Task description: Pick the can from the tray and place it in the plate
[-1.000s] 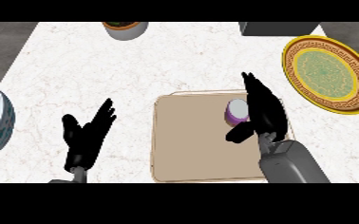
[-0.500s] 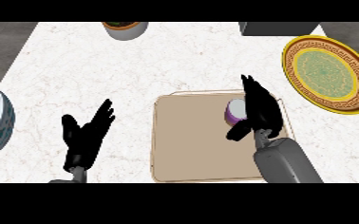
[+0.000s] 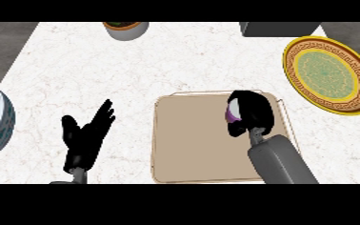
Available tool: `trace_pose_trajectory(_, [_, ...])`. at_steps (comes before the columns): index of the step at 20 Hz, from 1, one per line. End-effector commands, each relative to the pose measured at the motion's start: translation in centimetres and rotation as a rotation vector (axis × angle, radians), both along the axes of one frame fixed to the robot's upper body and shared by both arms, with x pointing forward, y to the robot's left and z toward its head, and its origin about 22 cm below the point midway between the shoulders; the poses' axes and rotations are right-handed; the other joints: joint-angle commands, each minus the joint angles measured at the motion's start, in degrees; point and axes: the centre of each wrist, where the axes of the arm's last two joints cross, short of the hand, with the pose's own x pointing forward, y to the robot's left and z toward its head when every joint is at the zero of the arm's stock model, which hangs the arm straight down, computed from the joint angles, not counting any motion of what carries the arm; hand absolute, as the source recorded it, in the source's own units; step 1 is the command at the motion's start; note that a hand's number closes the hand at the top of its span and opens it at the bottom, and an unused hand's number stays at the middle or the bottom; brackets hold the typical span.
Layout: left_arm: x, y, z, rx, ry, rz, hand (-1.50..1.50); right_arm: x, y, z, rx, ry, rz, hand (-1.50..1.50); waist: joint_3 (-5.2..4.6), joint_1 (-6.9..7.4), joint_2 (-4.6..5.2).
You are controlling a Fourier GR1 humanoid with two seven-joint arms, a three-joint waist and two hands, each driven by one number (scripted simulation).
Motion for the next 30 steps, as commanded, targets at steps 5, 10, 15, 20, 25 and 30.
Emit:
trace_pose_trajectory(5, [-0.5, -1.2, -0.3, -0.017, 0.011, -0.011, 0.00, -0.3, -1.2, -1.4, -0.068, -0.047, 0.036, 1.50, 0.10, -0.11, 0.14])
trace_pose_trajectory(10, [-0.7, -1.1, 0.2, 0.003, 0.002, 0.009, 0.00, -7.3, 0.1, -1.9, 0.036, -0.037, 0.283, 1.50, 0.10, -0.89, -0.13])
trace_pose_trajectory(15, [-1.3, 0.1, -0.7, -0.023, 0.015, -0.006, 0.00, -10.2, -1.8, 0.7, 0.145, -0.343, 0.339, 1.50, 0.11, -1.05, -0.14])
trace_pose_trajectory(20, [-1.6, -0.2, -0.7, -0.001, 0.002, 0.015, 0.00, -11.5, -3.5, 2.3, 0.186, -0.639, 0.257, 1.50, 0.15, -1.10, -0.15])
trace_pose_trajectory(25, [0.3, -0.2, 0.5, -0.005, -0.016, 0.001, 0.00, -12.1, -4.7, 4.9, 0.322, -0.739, 0.084, 1.50, 0.12, -1.00, 0.02])
trace_pose_trajectory(30, [0.1, 0.6, -1.9, -0.018, 0.004, 0.006, 0.00, -11.2, -9.0, 5.9, 0.421, -0.795, -0.069, 1.50, 0.11, -0.89, 0.18])
